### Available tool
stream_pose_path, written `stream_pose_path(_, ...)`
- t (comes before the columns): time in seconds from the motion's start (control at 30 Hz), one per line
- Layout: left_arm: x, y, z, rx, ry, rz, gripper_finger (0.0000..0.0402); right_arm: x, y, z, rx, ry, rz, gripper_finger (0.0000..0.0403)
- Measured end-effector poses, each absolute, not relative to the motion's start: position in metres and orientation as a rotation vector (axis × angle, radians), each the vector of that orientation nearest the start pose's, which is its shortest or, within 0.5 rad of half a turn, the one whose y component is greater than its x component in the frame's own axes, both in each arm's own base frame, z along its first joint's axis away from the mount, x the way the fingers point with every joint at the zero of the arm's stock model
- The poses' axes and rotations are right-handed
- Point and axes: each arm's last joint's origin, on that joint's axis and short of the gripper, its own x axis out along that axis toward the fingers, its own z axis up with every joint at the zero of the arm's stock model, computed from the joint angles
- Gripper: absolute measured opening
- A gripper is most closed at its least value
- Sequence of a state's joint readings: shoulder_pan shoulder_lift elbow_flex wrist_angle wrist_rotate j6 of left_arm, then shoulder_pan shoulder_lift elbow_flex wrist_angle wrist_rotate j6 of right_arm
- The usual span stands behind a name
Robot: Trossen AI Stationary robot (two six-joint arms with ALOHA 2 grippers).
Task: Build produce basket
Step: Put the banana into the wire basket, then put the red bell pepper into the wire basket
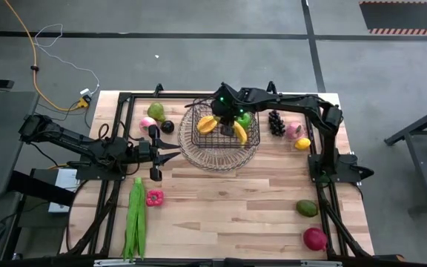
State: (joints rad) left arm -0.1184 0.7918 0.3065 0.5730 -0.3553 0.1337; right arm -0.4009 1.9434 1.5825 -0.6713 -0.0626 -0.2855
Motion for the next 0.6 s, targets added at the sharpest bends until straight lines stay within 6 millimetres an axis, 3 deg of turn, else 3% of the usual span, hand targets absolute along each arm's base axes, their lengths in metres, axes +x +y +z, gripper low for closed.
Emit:
stream_pose_path(0.13,0.174,-0.011,0.238,0.112,-0.07,0.242,0.0083,0.385,-0.163,0.237,0.004,1.019,-0.192,0.0101)
stream_pose_path(0.47,0.174,-0.011,0.238,0.113,-0.07,0.242,0.0083,0.383,-0.163,0.239,0.0,1.025,-0.213,0.0232)
stream_pose_path(0.6,0.174,-0.011,0.238,0.113,-0.069,0.242,0.0083,0.371,-0.157,0.257,-0.015,1.041,-0.2,0.0246)
